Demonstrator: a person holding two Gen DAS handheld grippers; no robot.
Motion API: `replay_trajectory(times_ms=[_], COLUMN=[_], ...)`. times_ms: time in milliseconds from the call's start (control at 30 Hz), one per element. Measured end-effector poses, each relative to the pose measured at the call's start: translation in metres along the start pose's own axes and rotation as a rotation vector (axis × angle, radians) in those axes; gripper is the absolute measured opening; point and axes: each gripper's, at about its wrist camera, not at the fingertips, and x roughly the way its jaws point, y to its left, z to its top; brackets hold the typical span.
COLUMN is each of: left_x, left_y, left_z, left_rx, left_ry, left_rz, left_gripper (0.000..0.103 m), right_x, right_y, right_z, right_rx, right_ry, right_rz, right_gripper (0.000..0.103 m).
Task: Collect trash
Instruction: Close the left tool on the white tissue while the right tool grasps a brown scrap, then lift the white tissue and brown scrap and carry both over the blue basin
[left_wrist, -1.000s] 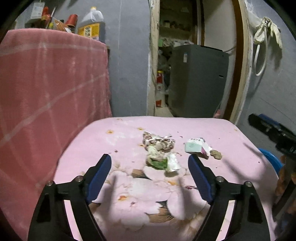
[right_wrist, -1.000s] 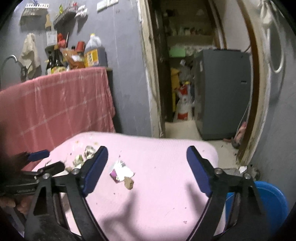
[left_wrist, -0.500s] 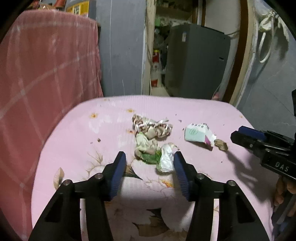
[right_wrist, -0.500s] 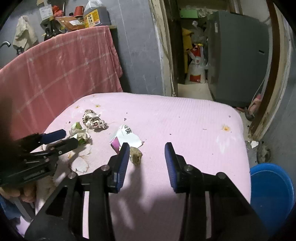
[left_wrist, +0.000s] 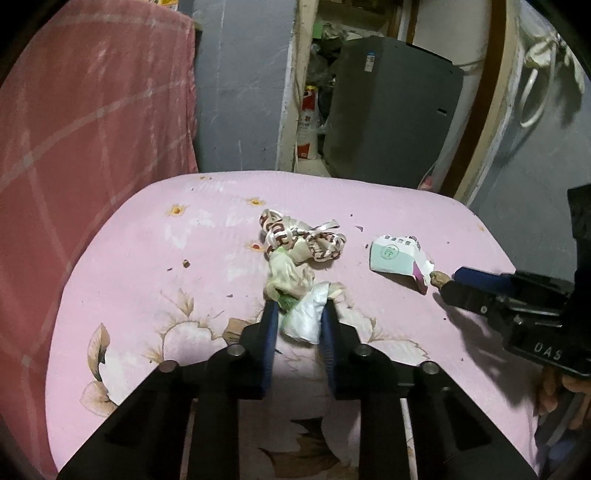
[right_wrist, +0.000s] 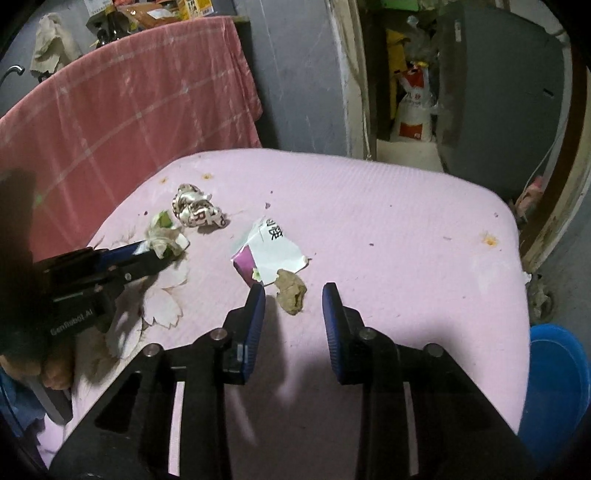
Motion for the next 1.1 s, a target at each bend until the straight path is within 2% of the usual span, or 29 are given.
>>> replay_trajectory(times_ms=[67, 200, 600, 900, 1100], left_x=[-0.001, -0.004, -0.01, -0.015, -0.032], left_y=[0.001, 0.0, -0.001, -0.002, -0.007], left_z=[0.0, -0.002, -0.007, -0.008, -0.009], left_rx=[-0.011, -0.01, -0.016, -0.017, 0.002], left_ry=[0.001, -0.011, -0.036, -0.068, -0.15], left_rz=[-0.009, -0.017, -0.037, -0.037, -0.012], left_gripper=[0.014, 0.011, 0.008, 0.005, 0.005], right_x=[0.001, 0.003, 0.001, -0.016, -0.037], right_y=[0.0, 0.001, 0.007, 0.011, 0.016], right_z=[0.0, 0.0, -0.003, -0.009, -0.013], right_rx=[0.002, -0.002, -0.027, -0.04, -0.061], right_ry=[0.007, 0.021, -0.002, -0.105, -0.225], right_rz=[0.003, -0.001, -0.024, -0.052, -0.068], right_gripper=[0.027, 0.013, 0.009, 0.009, 0.009])
